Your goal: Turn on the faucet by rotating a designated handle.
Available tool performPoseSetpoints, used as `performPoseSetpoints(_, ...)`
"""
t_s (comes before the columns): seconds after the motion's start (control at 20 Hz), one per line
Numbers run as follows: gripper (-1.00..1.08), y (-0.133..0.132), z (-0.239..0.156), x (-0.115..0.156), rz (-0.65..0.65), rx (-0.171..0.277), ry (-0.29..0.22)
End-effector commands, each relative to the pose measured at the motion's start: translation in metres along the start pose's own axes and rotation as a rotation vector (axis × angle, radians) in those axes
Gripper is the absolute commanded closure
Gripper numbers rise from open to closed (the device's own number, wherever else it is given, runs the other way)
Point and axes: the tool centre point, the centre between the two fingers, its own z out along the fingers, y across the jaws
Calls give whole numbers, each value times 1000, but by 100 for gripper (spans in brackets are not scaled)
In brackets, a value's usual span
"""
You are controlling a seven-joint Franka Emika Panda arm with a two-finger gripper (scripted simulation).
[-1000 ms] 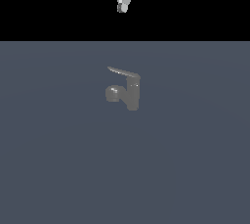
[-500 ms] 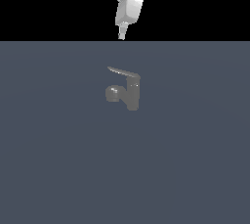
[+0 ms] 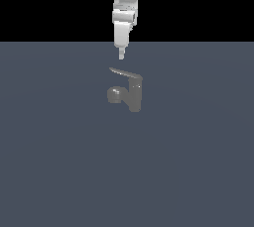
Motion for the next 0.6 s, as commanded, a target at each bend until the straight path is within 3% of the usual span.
performPoseSetpoints(0.0,108,-10,15,-2,54,10,26)
performPoseSetpoints(0.55,108,-31,52,-9,174,41,94)
